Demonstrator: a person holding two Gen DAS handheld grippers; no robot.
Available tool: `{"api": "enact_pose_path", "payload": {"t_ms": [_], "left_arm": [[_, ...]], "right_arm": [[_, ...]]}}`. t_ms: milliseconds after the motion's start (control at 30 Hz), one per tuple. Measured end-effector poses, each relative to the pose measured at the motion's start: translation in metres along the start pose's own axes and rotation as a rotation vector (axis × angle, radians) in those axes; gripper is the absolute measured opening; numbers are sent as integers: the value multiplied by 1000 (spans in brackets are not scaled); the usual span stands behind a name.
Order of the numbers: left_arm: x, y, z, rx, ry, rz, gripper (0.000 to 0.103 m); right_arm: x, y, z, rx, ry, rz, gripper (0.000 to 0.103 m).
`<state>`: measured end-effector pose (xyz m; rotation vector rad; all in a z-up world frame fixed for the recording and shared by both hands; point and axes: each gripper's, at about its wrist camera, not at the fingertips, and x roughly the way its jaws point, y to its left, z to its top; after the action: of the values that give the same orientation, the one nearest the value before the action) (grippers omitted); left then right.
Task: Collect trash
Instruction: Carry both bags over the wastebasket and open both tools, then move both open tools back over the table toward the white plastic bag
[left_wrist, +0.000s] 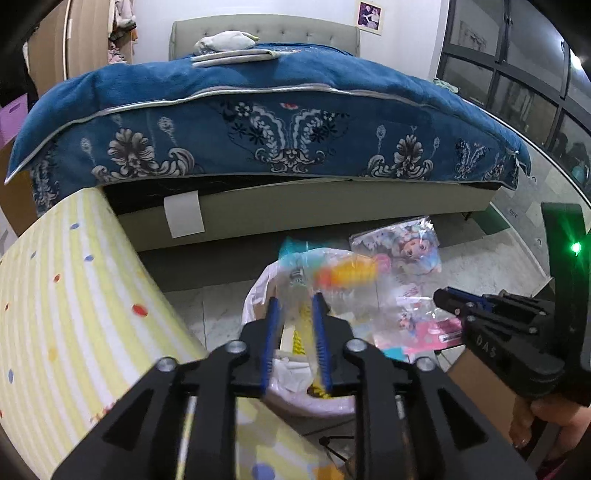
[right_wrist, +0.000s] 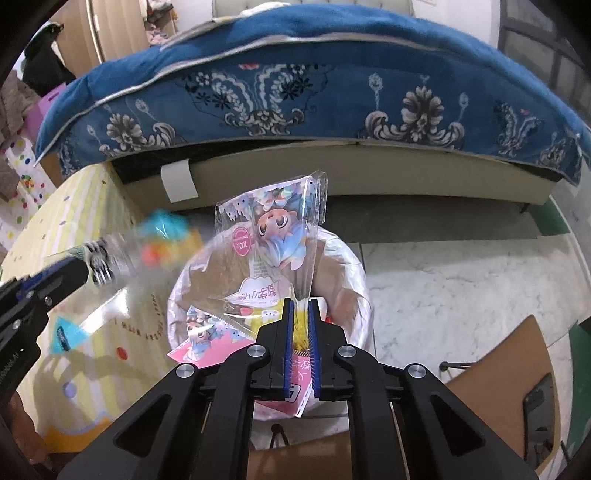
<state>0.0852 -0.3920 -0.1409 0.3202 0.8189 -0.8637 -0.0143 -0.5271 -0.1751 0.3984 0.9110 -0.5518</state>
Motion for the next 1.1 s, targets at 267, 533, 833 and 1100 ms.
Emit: {"api": "enact_pose_path", "payload": {"t_ms": [267, 533, 833, 1100], "left_arm": [[17, 13, 7, -53, 29, -19, 50], [-34, 44, -11, -91, -29, 75, 64], [-103, 82, -53, -191, -65, 149, 71], [-157, 118, -93, -269, -100, 236, 74]], "right_arm": [[34, -10, 0, 27, 65, 28, 48], [-23, -1, -7, 20, -15, 40, 48], [-91, 47, -15, -99, -136, 113, 48], [-119, 123, -39, -294, -176, 256, 48]]}}
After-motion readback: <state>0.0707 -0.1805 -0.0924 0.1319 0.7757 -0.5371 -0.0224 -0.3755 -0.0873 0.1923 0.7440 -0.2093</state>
